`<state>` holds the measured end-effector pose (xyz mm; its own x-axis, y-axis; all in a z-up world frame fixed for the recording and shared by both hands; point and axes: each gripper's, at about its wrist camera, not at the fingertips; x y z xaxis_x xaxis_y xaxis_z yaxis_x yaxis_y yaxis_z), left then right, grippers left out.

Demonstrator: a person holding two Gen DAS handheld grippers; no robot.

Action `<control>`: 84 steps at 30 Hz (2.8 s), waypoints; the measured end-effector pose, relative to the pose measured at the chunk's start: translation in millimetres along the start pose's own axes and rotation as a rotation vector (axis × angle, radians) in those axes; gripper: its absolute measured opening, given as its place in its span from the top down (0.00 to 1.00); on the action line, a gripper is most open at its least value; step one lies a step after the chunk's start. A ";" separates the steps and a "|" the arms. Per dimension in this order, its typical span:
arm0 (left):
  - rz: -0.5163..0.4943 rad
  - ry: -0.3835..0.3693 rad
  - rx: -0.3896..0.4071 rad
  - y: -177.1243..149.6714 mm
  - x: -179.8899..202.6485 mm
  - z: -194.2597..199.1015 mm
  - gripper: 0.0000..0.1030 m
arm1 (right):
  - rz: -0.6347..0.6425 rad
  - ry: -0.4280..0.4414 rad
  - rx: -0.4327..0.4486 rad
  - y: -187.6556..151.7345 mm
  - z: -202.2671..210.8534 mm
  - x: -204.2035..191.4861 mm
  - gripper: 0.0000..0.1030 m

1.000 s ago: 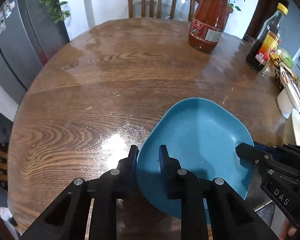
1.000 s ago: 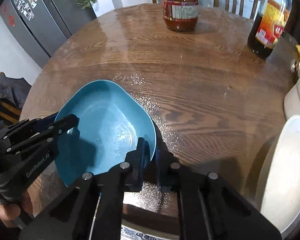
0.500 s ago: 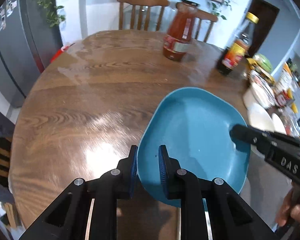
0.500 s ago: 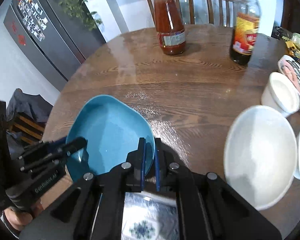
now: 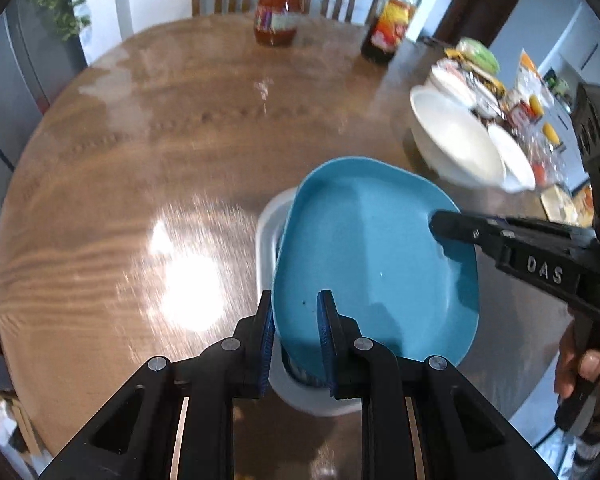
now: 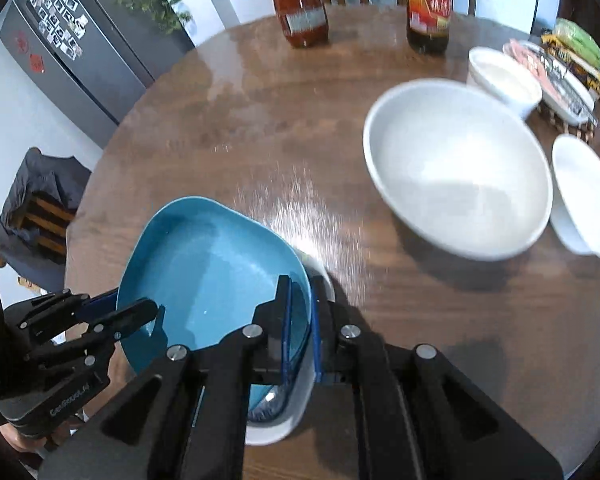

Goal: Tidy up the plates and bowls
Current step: 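Carry the teal bowl and set it into the stacked plates, then grasp the rim of the large white bowl with the left tool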

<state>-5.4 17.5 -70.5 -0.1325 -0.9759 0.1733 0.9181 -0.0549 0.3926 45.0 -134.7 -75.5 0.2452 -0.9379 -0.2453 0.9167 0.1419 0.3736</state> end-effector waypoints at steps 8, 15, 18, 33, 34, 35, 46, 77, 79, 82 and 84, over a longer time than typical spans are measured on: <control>-0.017 0.029 -0.018 -11.9 10.3 -5.8 0.80 | 0.017 -0.023 -0.006 -4.1 -13.8 -3.3 0.87; -0.033 0.041 -0.004 -16.2 10.8 1.2 0.78 | 0.006 -0.048 0.035 -4.9 -6.4 -4.4 0.71; -0.039 0.054 0.012 -16.8 11.7 6.5 0.64 | 0.018 -0.064 0.067 -6.9 2.8 -6.4 0.55; -0.086 0.115 0.129 2.2 25.9 28.8 0.19 | -0.108 0.027 0.198 -24.8 58.8 21.6 0.24; -0.091 0.114 0.133 3.4 28.5 28.8 0.19 | -0.123 0.027 0.204 -27.0 61.6 26.5 0.24; -0.098 0.114 0.135 5.0 31.5 28.2 0.16 | -0.134 0.023 0.207 -28.5 63.4 29.7 0.24; -0.183 0.087 0.132 17.8 67.3 21.3 0.11 | -0.341 -0.020 0.264 -57.0 90.1 89.4 0.06; -0.138 0.027 -0.011 143.6 111.5 -88.2 0.12 | -0.438 -0.036 0.200 11.7 47.4 161.6 0.24; -0.145 0.028 -0.022 146.2 113.8 -95.3 0.20 | -0.443 -0.025 0.175 21.7 35.0 164.6 0.38; -0.157 0.001 -0.063 146.9 116.6 -106.1 0.64 | -0.438 -0.019 0.137 31.0 19.9 167.9 0.70; -0.148 -0.031 -0.090 146.0 115.2 -110.8 0.78 | -0.437 0.015 0.118 33.7 13.6 169.4 0.82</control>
<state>154.8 -126.3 -93.3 -0.2786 -0.9489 0.1479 0.9174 -0.2174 0.3335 113.1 -293.2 -92.3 -0.1512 -0.8970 -0.4153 0.8930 -0.3041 0.3318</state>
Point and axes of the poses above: each gripper's, at about its wrist camera, not at the fingertips, and z roughly against the way its jaws point, x to its right, y to its top, and after that the axes turned 1 degree about -z, right-handed
